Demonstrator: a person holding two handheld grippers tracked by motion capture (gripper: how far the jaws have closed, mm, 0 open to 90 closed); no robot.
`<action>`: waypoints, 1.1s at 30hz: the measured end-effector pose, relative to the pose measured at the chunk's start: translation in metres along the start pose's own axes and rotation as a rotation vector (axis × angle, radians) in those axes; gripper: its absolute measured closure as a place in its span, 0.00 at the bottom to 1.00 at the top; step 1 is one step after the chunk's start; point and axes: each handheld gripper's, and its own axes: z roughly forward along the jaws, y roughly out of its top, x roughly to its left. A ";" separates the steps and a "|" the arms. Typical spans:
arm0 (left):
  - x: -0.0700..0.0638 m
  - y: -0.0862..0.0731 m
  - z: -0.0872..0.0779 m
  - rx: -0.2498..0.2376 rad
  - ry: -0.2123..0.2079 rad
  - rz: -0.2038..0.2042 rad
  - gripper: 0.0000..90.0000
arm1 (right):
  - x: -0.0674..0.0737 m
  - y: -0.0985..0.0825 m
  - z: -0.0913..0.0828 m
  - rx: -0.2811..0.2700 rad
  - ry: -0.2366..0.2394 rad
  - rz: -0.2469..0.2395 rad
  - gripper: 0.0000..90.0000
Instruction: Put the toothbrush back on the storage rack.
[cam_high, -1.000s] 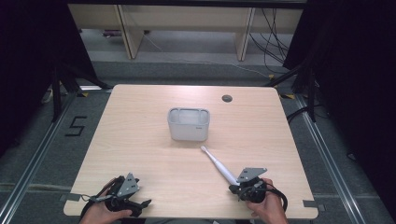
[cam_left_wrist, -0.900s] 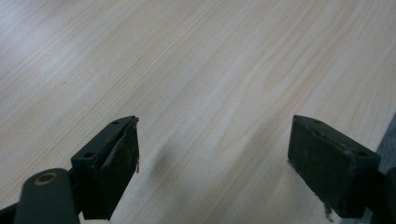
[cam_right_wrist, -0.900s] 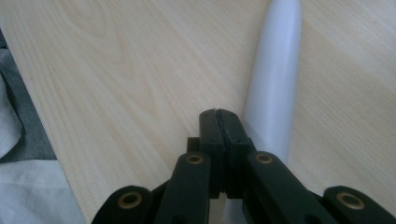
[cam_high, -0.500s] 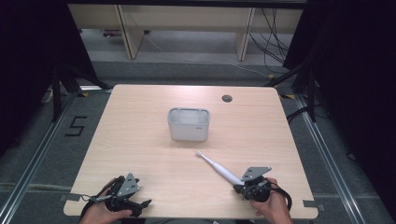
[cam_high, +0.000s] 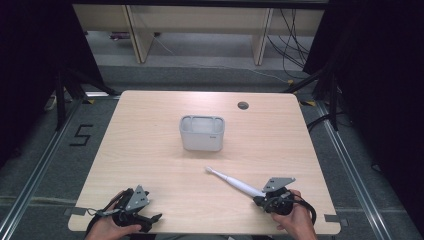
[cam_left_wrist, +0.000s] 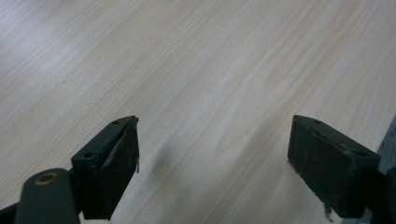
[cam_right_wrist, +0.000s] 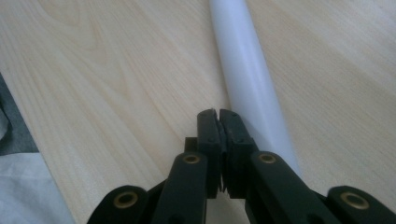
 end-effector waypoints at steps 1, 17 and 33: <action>0.000 0.000 0.000 0.007 0.000 0.004 0.18 | 0.000 0.001 -0.002 0.004 0.004 -0.001 0.94; 0.002 -0.001 0.001 0.002 0.013 -0.005 0.18 | -0.003 0.034 -0.012 0.021 -0.096 -0.074 0.70; 0.002 -0.001 0.001 0.007 0.010 0.001 0.18 | -0.005 0.073 0.015 0.169 -0.076 -0.113 0.64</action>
